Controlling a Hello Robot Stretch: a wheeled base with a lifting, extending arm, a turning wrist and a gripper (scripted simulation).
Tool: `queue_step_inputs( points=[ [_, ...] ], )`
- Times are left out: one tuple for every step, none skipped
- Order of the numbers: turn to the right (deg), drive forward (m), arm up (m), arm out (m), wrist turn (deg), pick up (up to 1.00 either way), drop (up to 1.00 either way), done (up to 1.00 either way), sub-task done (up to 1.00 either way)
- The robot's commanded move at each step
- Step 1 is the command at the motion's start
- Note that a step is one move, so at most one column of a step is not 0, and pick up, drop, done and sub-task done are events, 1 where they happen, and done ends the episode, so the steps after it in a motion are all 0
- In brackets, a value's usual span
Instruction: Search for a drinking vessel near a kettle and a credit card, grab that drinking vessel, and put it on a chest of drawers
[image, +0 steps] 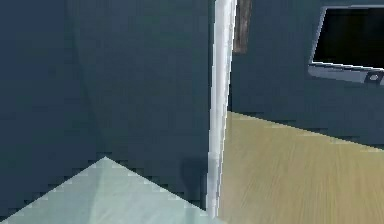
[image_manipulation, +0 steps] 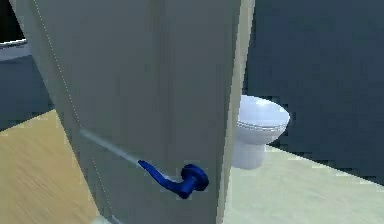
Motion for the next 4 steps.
queue_step_inputs(
  points=[
    [33.0, 0.0, 0.0, 0.0, 0.0, 0.0, 0.0, 0.0, 0.0],
    [0.0, 0.5, 0.0, 0.0, 0.0, 0.0, 0.0, 0.0, 0.0],
    [18.0, 0.0, 0.0, 0.0, 0.0, 0.0, 0.0, 0.0, 0.0],
    [0.0, 0.95, 0.0, 0.0, 0.0, 0.0, 0.0, 0.0, 0.0]
  ],
)
